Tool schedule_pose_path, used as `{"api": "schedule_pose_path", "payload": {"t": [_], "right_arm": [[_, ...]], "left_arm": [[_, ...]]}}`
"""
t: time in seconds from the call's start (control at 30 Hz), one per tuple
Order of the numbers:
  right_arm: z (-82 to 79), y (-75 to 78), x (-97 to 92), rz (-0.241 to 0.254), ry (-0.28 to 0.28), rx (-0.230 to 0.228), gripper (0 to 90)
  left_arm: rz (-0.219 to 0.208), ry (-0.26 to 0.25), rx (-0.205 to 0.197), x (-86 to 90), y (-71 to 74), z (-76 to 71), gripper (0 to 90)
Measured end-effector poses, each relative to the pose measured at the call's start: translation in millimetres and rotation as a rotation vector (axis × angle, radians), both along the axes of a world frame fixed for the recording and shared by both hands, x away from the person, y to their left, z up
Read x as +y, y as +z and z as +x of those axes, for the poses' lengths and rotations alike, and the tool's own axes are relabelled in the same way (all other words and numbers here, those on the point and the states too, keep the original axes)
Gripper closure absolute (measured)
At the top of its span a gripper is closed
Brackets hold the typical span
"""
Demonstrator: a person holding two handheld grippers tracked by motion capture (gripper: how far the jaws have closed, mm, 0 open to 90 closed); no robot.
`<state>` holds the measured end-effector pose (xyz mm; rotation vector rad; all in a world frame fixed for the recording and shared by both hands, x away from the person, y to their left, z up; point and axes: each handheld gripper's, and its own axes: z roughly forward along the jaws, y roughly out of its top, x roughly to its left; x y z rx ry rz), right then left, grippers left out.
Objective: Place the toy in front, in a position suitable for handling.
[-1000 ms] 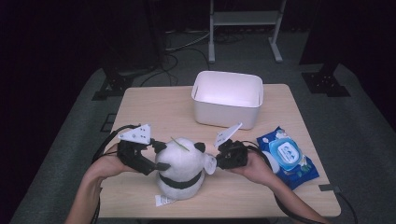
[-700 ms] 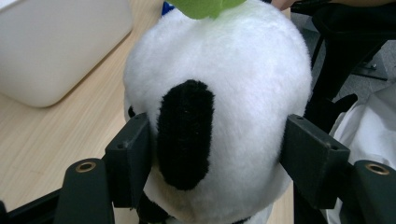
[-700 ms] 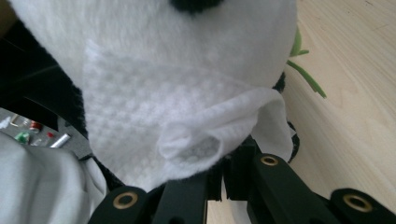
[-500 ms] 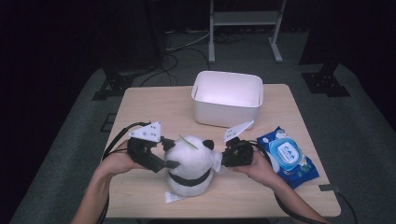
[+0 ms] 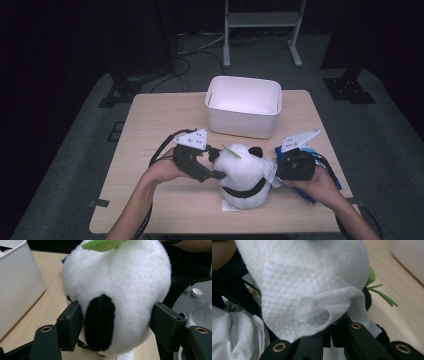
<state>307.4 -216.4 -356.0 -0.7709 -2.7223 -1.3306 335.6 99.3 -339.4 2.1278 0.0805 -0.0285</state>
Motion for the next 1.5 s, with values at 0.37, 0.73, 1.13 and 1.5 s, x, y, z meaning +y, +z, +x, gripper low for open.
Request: {"api": "schedule_pose_path", "payload": {"t": [0.37, 0.73, 1.13, 1.5], "right_arm": [[2.9, 18.8, 36.3, -0.135, 0.055, -0.055, 87.0], [19.1, 20.6, 112.0, -0.250, 0.125, -0.122, 87.0], [19.1, 11.4, 163.6, -0.290, 0.208, -0.139, 86.9], [12.3, 6.6, 188.8, -0.314, 0.256, -0.182, 86.7]], "left_arm": [[0.037, 0.072, 0.035, 33.8, -18.5, 1.1, 28.8], [0.199, 0.245, 0.055, 100.6, -44.2, -2.7, 24.4], [0.268, 0.237, 0.048, 121.1, -36.5, -16.4, 22.7], [0.353, 0.162, -0.047, 73.0, -15.0, -18.7, 19.6]]}}
